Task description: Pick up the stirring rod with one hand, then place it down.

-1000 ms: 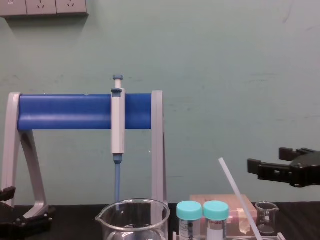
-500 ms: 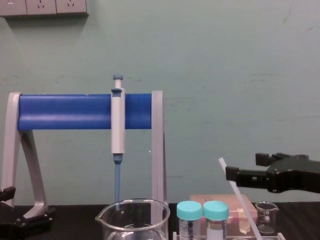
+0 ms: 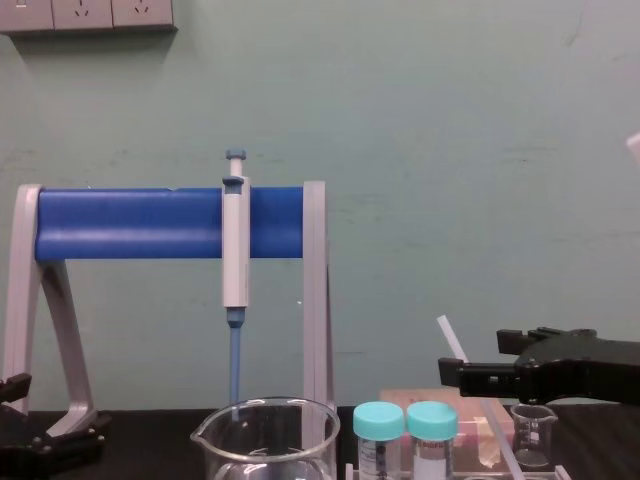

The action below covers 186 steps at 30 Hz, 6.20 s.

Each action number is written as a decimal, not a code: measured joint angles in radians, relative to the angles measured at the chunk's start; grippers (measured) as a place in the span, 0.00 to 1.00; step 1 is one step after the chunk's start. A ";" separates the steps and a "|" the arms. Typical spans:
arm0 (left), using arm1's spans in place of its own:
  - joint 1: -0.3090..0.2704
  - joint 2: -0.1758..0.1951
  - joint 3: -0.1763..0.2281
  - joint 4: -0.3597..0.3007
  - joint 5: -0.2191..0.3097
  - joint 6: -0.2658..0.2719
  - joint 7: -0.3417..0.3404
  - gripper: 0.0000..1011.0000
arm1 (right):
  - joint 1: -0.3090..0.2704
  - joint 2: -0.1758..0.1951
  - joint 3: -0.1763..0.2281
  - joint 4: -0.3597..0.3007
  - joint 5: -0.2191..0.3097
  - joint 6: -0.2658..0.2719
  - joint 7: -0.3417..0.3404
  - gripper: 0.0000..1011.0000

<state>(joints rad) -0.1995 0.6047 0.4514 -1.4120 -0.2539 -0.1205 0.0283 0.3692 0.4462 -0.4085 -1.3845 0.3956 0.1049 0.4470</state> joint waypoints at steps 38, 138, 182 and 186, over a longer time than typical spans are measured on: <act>0.000 0.000 0.000 0.000 0.000 0.000 0.000 0.99 | 0.033 -0.036 -0.014 0.045 -0.036 0.001 0.018 0.99; 0.000 0.000 0.000 0.000 0.000 0.000 0.000 0.99 | -0.116 -0.029 0.206 -0.184 0.146 -0.319 0.030 0.07; 0.000 0.000 0.000 0.000 0.000 0.000 0.000 0.99 | -0.115 -0.038 0.197 -0.185 0.133 -0.306 0.035 0.07; 0.000 0.000 0.000 0.000 0.000 0.000 0.000 0.99 | -0.114 -0.037 0.196 -0.184 0.133 -0.306 0.036 0.07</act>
<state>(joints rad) -0.1995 0.6047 0.4514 -1.4120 -0.2539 -0.1205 0.0283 0.2553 0.4088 -0.2127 -1.5686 0.5288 -0.2013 0.4827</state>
